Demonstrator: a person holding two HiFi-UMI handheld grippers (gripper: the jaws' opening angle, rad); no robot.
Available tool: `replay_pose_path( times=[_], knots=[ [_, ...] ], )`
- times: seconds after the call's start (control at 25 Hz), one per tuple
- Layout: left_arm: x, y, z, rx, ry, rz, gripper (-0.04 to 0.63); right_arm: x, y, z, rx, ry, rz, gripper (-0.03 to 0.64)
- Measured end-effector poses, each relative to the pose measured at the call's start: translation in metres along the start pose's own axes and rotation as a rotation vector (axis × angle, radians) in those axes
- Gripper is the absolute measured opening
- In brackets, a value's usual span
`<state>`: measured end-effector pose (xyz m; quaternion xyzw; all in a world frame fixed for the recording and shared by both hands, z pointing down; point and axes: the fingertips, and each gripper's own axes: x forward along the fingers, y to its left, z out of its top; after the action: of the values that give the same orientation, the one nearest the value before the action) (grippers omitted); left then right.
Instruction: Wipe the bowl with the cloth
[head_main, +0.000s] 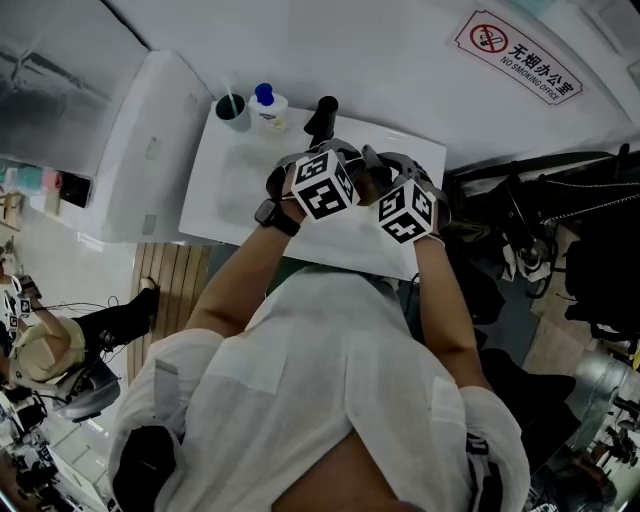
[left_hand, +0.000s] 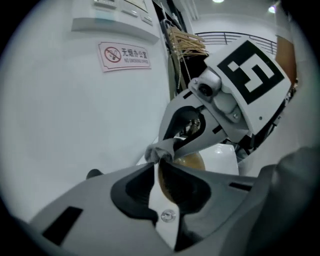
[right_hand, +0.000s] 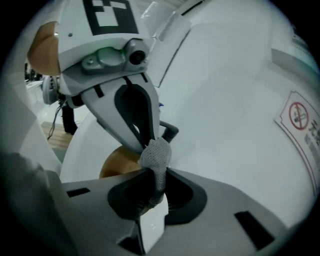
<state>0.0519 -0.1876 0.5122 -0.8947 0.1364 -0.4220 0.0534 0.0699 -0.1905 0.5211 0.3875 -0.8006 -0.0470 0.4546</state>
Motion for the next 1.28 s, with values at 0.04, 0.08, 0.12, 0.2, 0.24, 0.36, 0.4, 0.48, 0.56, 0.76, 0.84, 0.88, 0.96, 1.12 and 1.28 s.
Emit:
replay_pose_path(
  times=[0.04,0.08,0.12,0.2,0.24,0.36,0.4,0.48,0.56,0.76,0.84,0.88,0.96,1.12,1.28],
  knots=[
    [0.0,0.006,-0.002,-0.033,-0.006,0.03,0.106,0.0,-0.009,-0.005,0.06,0.012,-0.043,0.067],
    [-0.001,0.011,-0.004,-0.068,-0.008,0.056,0.19,-0.001,-0.019,-0.012,0.139,0.017,-0.086,0.067],
    [-0.002,0.015,-0.006,-0.105,-0.013,0.08,0.197,-0.003,-0.029,-0.018,0.247,0.008,-0.122,0.067],
    [-0.002,0.02,-0.01,-0.183,-0.03,0.119,0.198,-0.009,-0.046,-0.029,0.524,-0.06,-0.164,0.067],
    [-0.001,0.02,-0.011,-0.222,-0.038,0.13,0.198,-0.012,-0.052,-0.033,0.664,-0.106,-0.174,0.067],
    [0.005,0.018,-0.01,-0.345,-0.087,0.135,0.198,-0.02,-0.063,-0.039,0.945,-0.209,-0.197,0.067],
    [0.006,0.018,-0.008,-0.379,-0.107,0.134,0.196,-0.022,-0.065,-0.039,0.995,-0.232,-0.197,0.067],
    [0.007,0.021,-0.006,-0.407,-0.119,0.142,0.151,-0.023,-0.064,-0.037,1.049,-0.258,-0.179,0.067],
    [0.007,0.025,-0.006,-0.397,-0.094,0.155,0.119,-0.022,-0.061,-0.035,1.033,-0.244,-0.163,0.067],
    [0.004,0.024,-0.013,-0.295,0.03,0.096,0.056,-0.016,-0.044,-0.039,0.772,-0.108,-0.136,0.071],
    [0.003,0.018,-0.015,-0.233,0.088,0.062,0.052,-0.013,-0.036,-0.038,0.651,-0.062,-0.127,0.074],
    [0.003,0.015,-0.015,-0.2,0.116,0.045,0.051,-0.012,-0.033,-0.037,0.589,-0.039,-0.126,0.074],
    [0.004,0.008,-0.014,-0.133,0.157,0.018,0.05,-0.011,-0.028,-0.034,0.469,0.003,-0.124,0.074],
    [0.007,-0.002,-0.014,-0.032,0.195,-0.033,0.05,-0.007,-0.021,-0.025,0.271,0.047,-0.107,0.074],
    [0.008,-0.007,-0.013,0.046,0.213,-0.07,0.048,-0.002,-0.009,-0.014,0.092,0.05,-0.072,0.074]
  ],
)
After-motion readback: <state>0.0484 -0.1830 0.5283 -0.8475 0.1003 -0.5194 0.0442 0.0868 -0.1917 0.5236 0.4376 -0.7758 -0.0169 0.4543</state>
